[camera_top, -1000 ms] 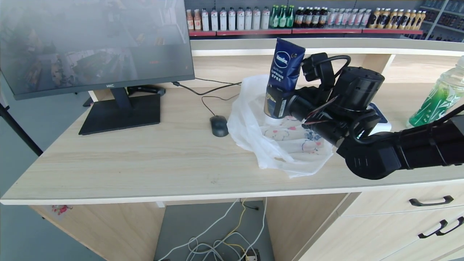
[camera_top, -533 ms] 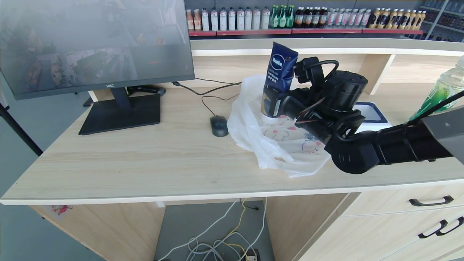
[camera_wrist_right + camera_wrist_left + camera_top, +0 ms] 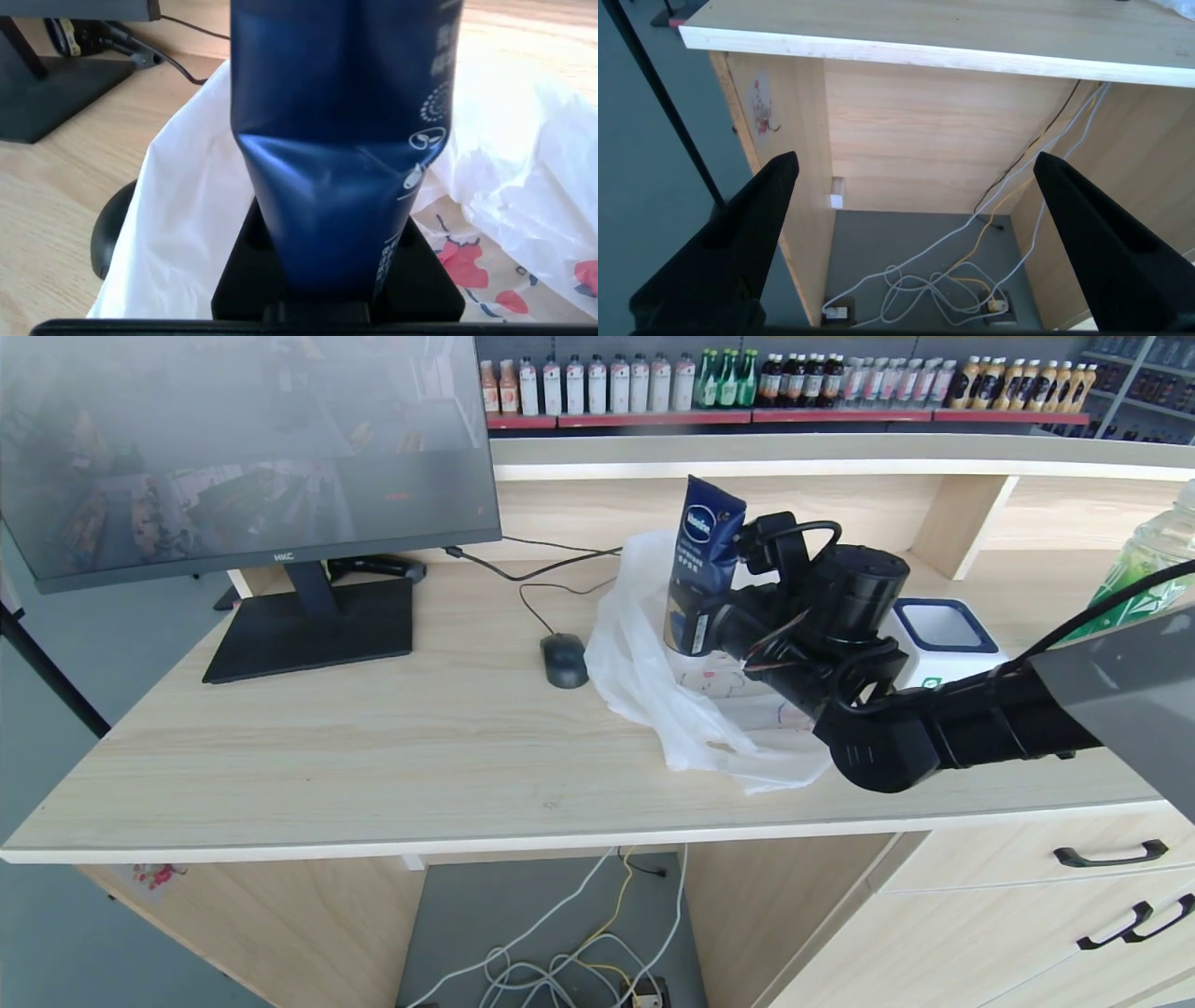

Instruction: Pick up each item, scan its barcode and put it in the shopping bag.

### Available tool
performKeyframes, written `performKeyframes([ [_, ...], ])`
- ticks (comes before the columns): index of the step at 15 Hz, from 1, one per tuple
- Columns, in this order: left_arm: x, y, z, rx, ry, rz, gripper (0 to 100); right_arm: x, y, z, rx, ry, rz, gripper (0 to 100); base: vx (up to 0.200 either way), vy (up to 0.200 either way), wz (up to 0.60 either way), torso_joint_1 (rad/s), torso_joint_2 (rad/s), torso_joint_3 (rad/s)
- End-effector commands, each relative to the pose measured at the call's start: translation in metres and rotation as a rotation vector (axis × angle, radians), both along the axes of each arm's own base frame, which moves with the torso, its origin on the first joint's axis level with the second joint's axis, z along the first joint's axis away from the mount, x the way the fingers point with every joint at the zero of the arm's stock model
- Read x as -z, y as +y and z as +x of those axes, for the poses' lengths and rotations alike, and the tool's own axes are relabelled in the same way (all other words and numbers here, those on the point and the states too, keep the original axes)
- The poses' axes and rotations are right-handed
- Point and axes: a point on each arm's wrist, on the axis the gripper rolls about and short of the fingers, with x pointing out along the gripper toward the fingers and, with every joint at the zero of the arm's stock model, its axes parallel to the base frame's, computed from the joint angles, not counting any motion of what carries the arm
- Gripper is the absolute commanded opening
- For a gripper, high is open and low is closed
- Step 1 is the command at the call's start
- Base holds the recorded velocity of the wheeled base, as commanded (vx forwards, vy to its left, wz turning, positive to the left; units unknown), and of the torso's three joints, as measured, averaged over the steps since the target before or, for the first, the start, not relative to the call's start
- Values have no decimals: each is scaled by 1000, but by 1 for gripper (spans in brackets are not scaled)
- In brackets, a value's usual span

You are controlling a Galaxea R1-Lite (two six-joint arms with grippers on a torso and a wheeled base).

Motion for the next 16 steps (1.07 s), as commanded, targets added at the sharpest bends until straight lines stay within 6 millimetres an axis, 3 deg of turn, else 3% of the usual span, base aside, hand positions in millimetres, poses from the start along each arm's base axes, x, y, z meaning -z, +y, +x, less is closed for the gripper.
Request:
performKeyframes([
  [1, 0, 0, 0, -1, 2, -1, 100, 7, 2, 3, -1, 13, -7, 0, 0, 0, 0, 0, 0, 0],
  [16, 0, 0, 0, -1, 2, -1, 100, 18, 6, 6, 13, 33, -15, 0, 0, 0, 0, 0, 0, 0],
])
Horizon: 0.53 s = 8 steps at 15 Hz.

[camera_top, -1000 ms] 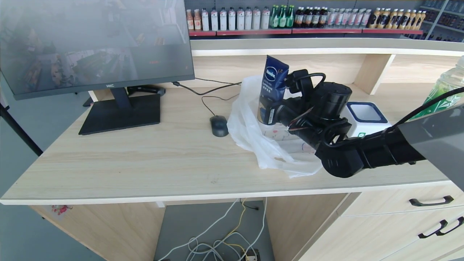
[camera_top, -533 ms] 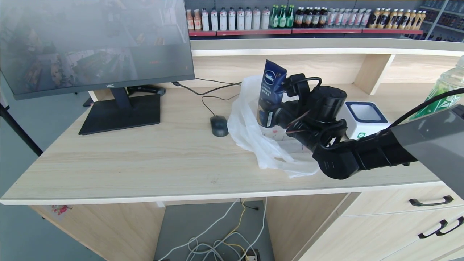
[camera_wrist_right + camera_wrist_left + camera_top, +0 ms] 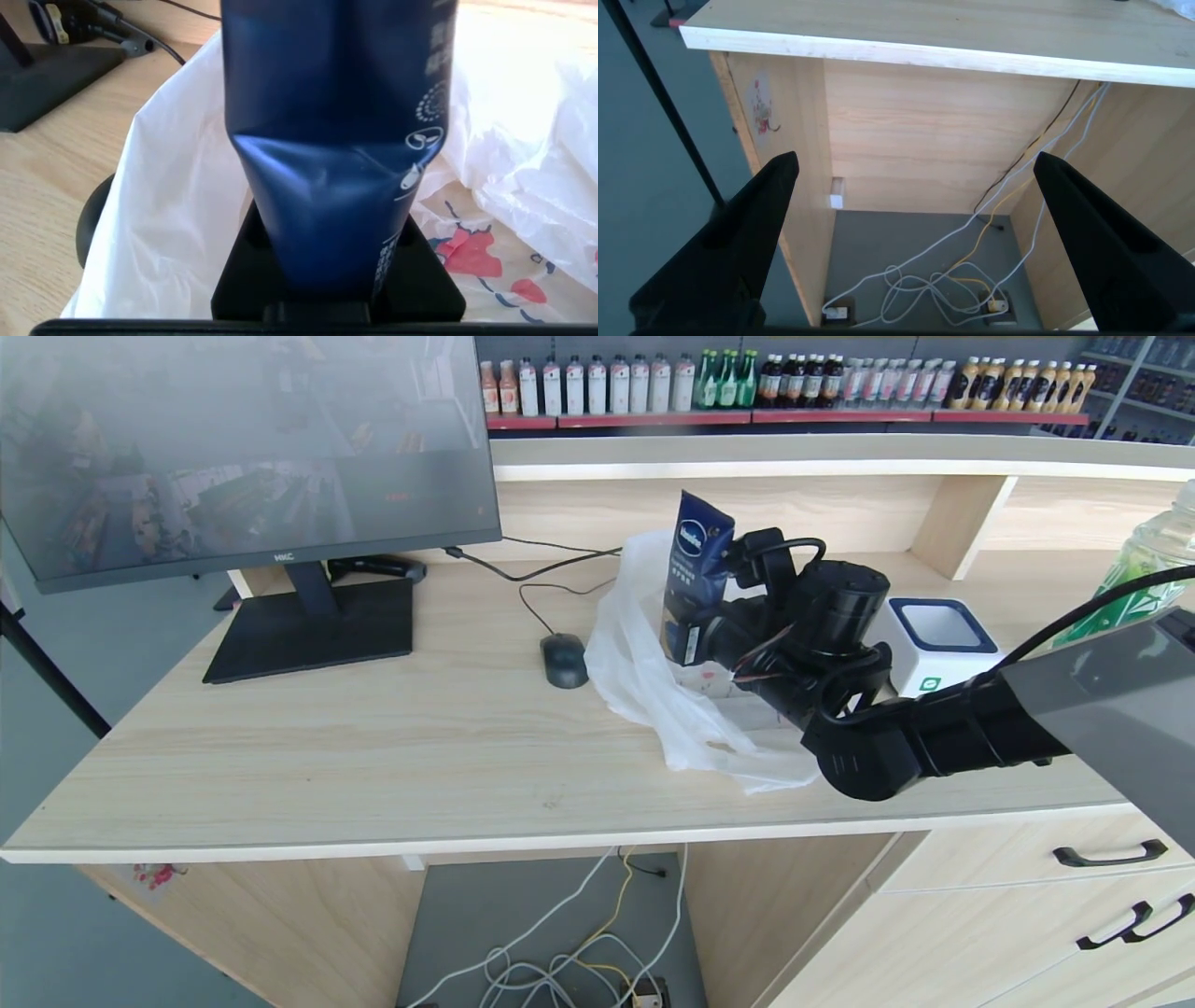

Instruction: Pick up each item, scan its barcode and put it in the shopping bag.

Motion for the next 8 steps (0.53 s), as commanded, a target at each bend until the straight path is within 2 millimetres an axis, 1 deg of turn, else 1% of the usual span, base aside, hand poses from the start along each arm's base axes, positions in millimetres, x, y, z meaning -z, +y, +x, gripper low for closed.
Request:
performKeyframes([
  [1, 0, 0, 0, 0, 2, -1, 100, 3, 1, 0, -1, 9, -7, 0, 0, 0, 0, 0, 0, 0],
  [3, 0, 0, 0, 0, 2, -1, 100, 6, 8, -3, -18, 16, -10, 0, 0, 0, 0, 0, 0, 0],
  [8, 0, 0, 0, 0, 2, -1, 100, 7, 9, -3, -19, 16, -10, 0, 0, 0, 0, 0, 0, 0],
])
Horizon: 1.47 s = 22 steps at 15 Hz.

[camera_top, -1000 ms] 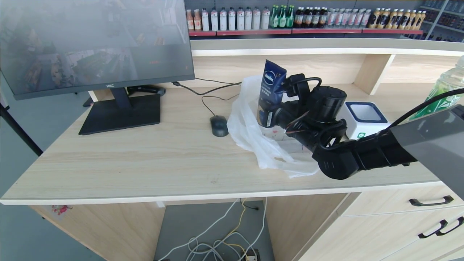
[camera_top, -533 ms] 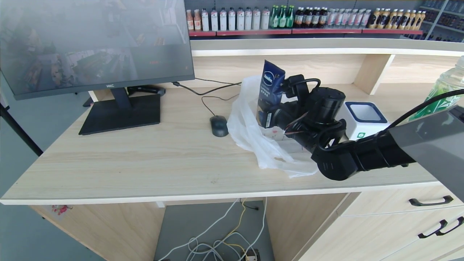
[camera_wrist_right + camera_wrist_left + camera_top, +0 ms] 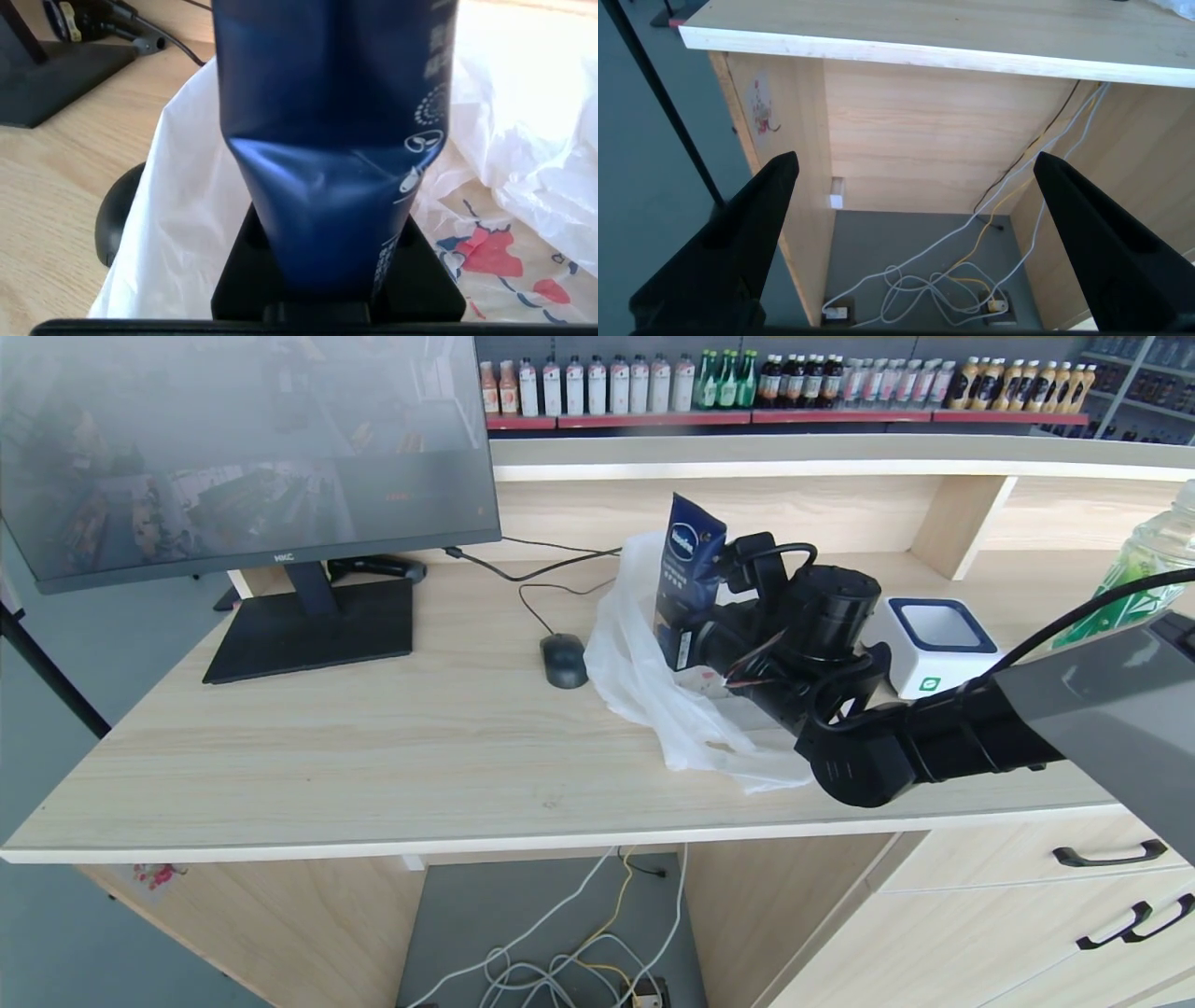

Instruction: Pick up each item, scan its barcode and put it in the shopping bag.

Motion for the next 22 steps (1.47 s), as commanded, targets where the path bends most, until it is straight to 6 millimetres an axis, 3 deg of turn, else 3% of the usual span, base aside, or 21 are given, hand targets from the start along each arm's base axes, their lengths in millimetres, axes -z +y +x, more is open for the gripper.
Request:
performKeyframes([
  [1, 0, 0, 0, -2, 2, -1, 100, 3, 1, 1, -1, 7, -4, 0, 0, 0, 0, 0, 0, 0],
  [3, 0, 0, 0, -1, 2, -1, 100, 3, 1, 1, -1, 5, -3, 0, 0, 0, 0, 0, 0, 0],
  [4, 0, 0, 0, -1, 2, -1, 100, 2, 1, 0, 2, -4, 3, 100, 0, 0, 0, 0, 0, 0],
  [13, 0, 0, 0, -1, 2, -1, 100, 3, 1, 2, 19, -37, 25, 100, 0, 0, 0, 0, 0, 0],
  [22, 0, 0, 0, -1, 2, -1, 100, -12, -2, -4, 17, -67, 44, 100, 0, 0, 0, 0, 0, 0],
])
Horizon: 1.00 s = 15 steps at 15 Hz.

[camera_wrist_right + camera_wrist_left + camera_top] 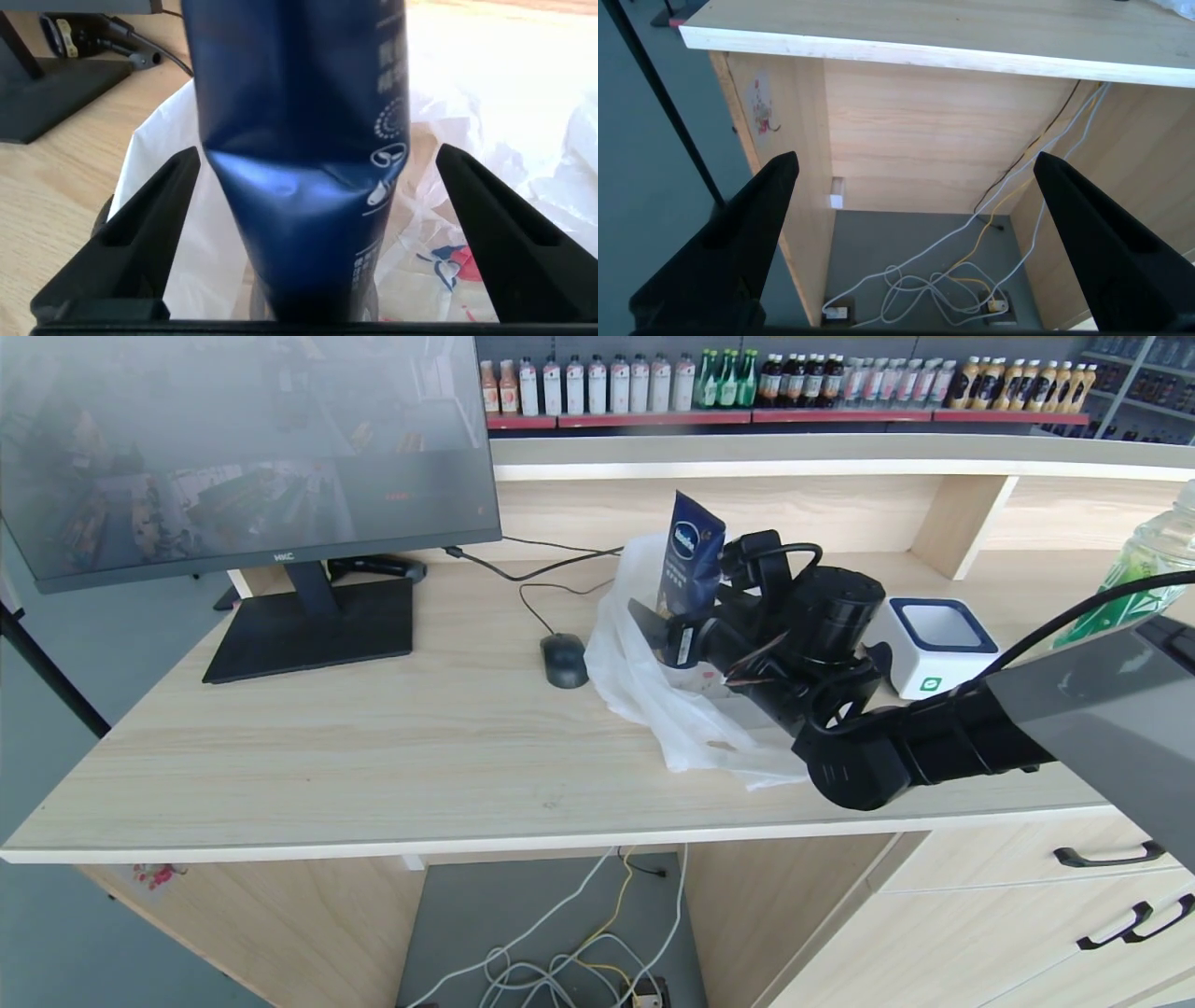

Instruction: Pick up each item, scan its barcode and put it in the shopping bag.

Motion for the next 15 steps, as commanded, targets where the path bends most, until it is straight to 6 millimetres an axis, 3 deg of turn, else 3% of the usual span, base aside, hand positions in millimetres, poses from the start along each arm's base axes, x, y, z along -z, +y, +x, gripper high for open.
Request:
performKeyframes([
  [1, 0, 0, 0, 0, 2, -1, 100, -10, -2, -4, 0, -21, 10, 100, 0, 0, 0, 0, 0, 0],
  [5, 0, 0, 0, 0, 2, -1, 100, -26, -9, -17, 0, -50, 26, 100, 0, 0, 0, 0, 0, 0],
  [15, 0, 0, 0, 0, 2, -1, 100, -61, -41, -73, 4, -106, 56, 100, 0, 0, 0, 0, 0, 0],
])
